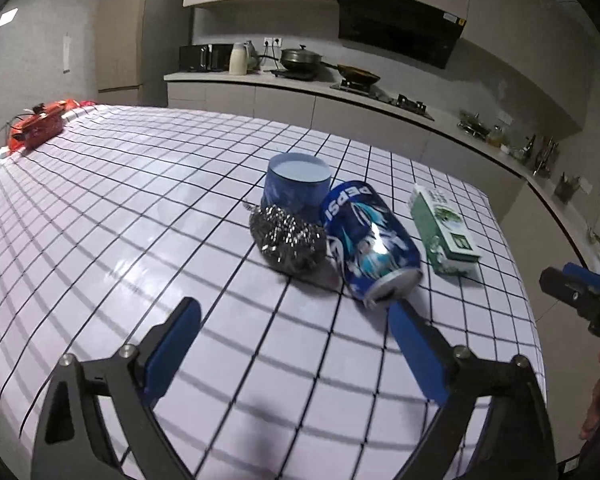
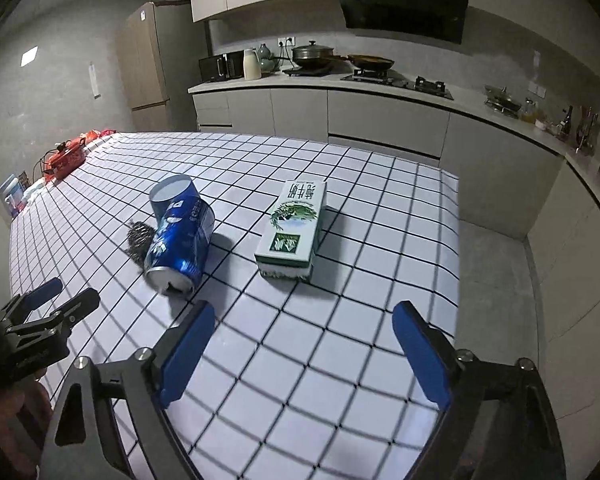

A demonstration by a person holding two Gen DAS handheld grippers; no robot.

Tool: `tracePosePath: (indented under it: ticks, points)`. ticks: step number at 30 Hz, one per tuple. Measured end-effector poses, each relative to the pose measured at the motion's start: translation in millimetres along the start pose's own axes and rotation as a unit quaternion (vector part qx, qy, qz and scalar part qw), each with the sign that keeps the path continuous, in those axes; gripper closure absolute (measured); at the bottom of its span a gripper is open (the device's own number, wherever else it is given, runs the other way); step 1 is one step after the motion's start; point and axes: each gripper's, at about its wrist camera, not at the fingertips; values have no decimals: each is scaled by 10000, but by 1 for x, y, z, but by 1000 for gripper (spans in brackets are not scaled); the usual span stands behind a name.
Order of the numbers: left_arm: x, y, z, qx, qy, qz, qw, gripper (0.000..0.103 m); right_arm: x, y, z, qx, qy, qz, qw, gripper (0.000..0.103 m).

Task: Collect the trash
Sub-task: 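Grasp the steel scrubber with the left gripper while the right gripper grasps the milk carton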

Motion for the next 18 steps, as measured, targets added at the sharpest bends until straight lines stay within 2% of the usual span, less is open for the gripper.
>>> tracePosePath:
  ticks: [6, 15, 18]
  points:
    - [20, -17, 37, -113, -180, -69, 9998, 13, 24, -11, 43, 53, -155, 70, 9998, 20]
    - [29, -19, 78, -281, -513, -31, 9983, 15, 43, -23, 90, 7, -393, 120, 9992, 20]
    - [32, -21, 83, -378, -568, -66, 9976, 21, 44, -21, 108, 16, -531, 192, 9984, 22]
Point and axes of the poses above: each gripper's, at about its wrist camera, not at the fingertips, and z roughly the way its jaws point, y to its right, x to its top, and after that the axes turned 6 degrees about -x, right-handed
